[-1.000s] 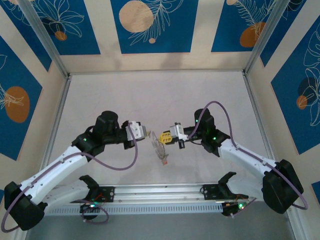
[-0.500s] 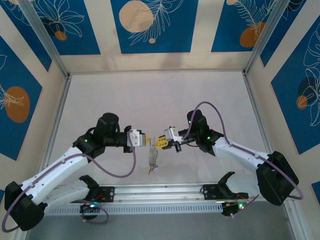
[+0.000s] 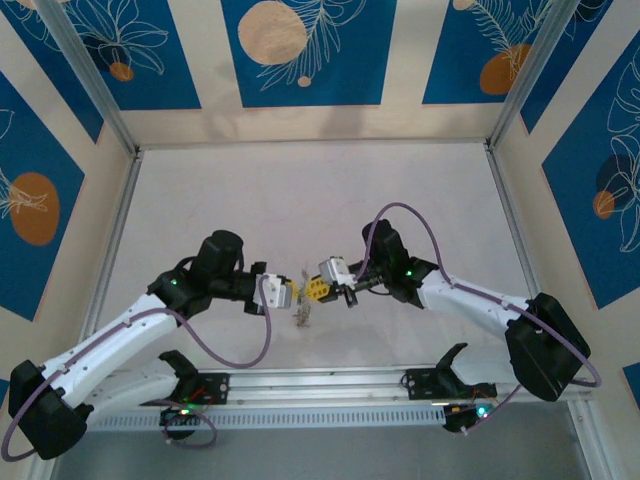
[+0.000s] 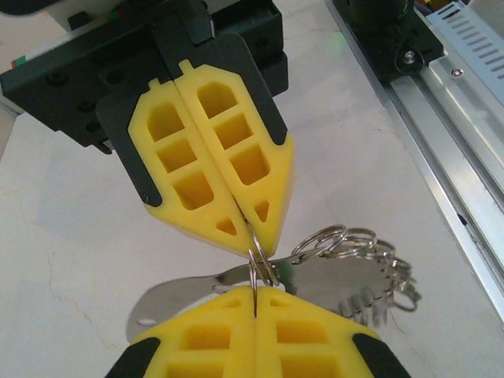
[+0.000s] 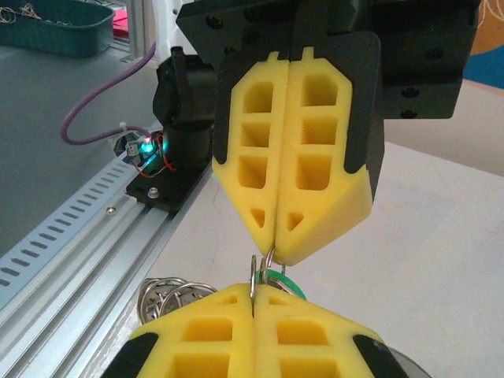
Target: Put the keys on the keyring
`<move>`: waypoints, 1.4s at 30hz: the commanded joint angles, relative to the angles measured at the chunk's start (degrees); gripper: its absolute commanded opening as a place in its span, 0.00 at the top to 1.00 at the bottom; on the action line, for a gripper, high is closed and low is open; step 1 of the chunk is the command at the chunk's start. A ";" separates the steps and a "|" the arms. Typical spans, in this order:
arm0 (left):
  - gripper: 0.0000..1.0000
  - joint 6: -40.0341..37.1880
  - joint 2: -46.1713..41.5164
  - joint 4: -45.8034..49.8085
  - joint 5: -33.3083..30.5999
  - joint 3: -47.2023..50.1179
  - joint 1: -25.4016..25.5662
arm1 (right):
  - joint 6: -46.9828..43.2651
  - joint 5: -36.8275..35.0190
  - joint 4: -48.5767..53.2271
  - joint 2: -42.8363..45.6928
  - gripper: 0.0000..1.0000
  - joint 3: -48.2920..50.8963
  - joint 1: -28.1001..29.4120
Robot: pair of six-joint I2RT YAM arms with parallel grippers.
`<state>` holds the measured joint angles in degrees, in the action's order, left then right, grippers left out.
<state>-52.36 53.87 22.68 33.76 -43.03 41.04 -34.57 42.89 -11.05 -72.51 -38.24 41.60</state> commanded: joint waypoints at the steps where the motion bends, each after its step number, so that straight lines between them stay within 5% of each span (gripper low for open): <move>1: 1.00 -2.75 -0.03 1.73 1.25 -1.38 0.95 | -0.44 -1.91 1.31 0.21 1.00 -1.53 0.31; 42: 1.00 -4.07 2.04 -1.12 -13.19 -1.21 8.36 | 2.40 -5.72 7.33 -1.32 1.00 -1.52 0.20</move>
<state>-57.34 56.05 23.00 19.92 -43.03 48.34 -31.57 37.74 -4.27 -73.76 -38.24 42.26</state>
